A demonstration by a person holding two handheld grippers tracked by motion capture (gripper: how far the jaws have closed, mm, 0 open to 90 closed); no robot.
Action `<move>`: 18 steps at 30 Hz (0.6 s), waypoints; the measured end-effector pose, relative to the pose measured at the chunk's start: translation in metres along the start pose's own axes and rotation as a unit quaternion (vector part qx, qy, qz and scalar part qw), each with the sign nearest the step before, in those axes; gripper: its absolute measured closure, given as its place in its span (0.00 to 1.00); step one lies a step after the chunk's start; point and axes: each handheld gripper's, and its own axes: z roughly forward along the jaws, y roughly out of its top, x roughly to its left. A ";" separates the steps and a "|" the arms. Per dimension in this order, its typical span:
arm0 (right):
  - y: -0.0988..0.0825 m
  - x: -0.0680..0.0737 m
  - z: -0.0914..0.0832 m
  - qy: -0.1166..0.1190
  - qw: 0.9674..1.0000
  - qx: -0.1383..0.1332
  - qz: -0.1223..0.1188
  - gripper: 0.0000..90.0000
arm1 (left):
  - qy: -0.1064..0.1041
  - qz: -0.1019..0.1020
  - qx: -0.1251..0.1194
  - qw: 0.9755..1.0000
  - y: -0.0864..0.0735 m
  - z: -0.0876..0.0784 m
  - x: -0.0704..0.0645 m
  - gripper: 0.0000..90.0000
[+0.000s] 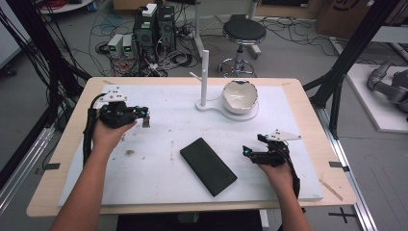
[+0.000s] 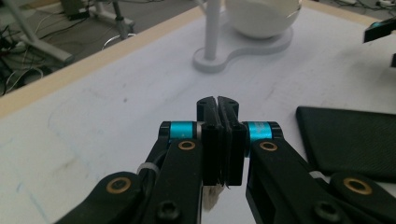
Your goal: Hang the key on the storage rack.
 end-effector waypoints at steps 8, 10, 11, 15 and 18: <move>0.000 0.000 0.000 0.000 1.000 -0.001 -0.001 0.20 | -0.034 0.026 -0.020 0.999 0.055 0.012 -0.021 0.98; 0.000 0.000 0.000 0.000 1.000 -0.001 0.000 0.20 | -0.039 0.035 -0.019 0.998 0.068 0.017 -0.026 0.98; 0.000 0.000 0.000 0.000 1.000 0.000 0.000 0.20 | -0.043 0.037 -0.022 0.998 0.074 0.021 -0.029 0.98; 0.000 0.000 0.001 0.000 1.000 0.000 -0.002 0.20 | -0.059 0.047 -0.026 0.997 0.098 0.033 -0.037 0.98; 0.000 0.000 0.001 0.000 1.000 0.001 -0.004 0.20 | -0.069 0.050 -0.031 0.996 0.112 0.044 -0.040 0.98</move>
